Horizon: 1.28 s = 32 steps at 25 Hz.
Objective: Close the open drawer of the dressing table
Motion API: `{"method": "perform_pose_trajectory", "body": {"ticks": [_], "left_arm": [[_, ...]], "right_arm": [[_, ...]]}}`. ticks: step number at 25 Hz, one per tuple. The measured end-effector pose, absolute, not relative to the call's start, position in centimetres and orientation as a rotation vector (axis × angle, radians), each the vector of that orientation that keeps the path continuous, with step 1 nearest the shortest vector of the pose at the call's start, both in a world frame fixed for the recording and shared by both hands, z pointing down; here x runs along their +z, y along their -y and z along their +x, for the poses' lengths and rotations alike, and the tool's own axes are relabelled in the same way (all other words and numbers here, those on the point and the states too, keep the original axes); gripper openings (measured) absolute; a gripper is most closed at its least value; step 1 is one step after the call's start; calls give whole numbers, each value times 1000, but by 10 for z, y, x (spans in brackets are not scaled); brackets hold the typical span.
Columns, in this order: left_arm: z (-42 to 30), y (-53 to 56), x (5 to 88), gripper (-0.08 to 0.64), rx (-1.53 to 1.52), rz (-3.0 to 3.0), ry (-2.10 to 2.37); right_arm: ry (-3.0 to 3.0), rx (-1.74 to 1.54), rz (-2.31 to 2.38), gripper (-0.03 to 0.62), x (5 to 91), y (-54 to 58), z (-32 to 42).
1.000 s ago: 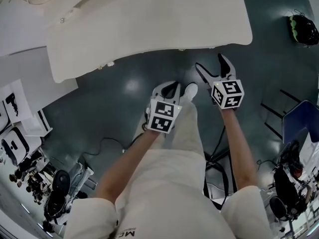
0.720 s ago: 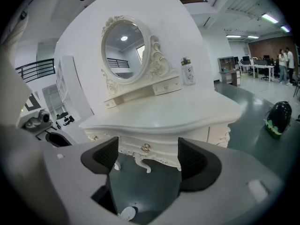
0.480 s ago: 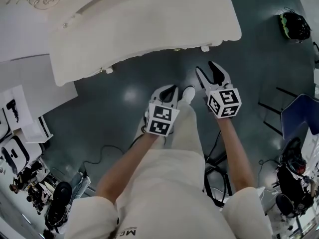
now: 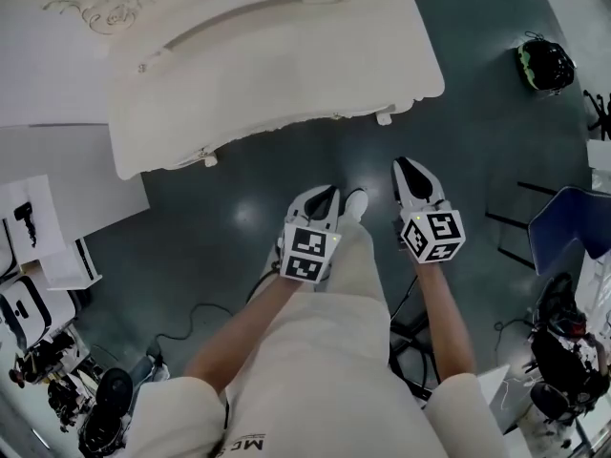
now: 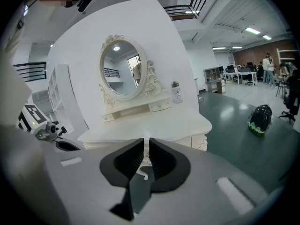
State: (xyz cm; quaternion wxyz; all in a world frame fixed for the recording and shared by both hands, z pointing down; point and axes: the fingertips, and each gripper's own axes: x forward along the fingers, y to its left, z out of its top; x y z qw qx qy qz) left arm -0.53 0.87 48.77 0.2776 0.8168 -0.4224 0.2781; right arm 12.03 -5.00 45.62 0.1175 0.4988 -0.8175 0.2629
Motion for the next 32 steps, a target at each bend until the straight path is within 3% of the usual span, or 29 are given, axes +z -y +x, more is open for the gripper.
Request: {"method": "perform_pose_trajectory", "body": {"ticks": [14, 32], "left_arm": [[-17, -29, 419, 9, 644, 2305, 1108], [-70, -43, 313, 9, 412, 2454, 1176]], "right_arm": [[2327, 744, 1505, 3, 406, 4, 104], [2535, 545, 1463, 3, 288, -27, 12]]}}
